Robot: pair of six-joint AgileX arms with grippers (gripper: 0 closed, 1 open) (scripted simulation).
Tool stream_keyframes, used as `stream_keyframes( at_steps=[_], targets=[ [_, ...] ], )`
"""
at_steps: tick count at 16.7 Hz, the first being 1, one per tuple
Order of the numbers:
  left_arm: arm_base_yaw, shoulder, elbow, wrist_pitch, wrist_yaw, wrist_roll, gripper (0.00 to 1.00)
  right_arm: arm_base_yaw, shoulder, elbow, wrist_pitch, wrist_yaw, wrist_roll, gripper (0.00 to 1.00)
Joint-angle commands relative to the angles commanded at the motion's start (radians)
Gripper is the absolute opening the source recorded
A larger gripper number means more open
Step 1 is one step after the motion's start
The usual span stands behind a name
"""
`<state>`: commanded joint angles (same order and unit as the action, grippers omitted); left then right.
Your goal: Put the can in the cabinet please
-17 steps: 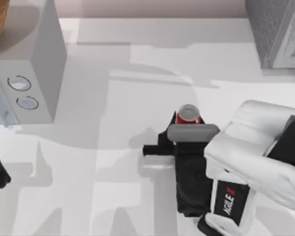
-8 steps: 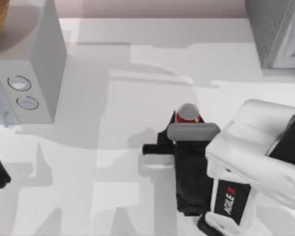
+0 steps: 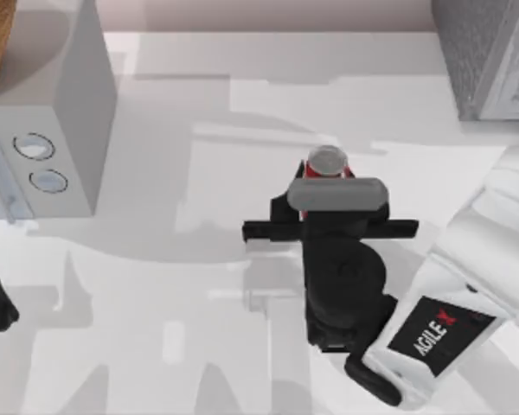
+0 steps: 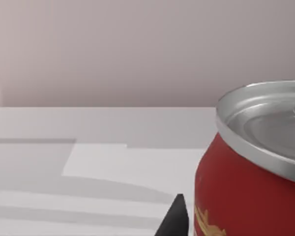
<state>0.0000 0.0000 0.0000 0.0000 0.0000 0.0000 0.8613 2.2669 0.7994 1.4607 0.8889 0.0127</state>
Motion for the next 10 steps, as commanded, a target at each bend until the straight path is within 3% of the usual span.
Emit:
stream_keyframes(
  at_steps=[10],
  targets=[
    [0.0, 0.0, 0.0, 0.0, 0.0, 0.0, 1.0, -0.003, -0.251, -0.013, -0.235, 0.002, 0.008, 0.0]
  ],
)
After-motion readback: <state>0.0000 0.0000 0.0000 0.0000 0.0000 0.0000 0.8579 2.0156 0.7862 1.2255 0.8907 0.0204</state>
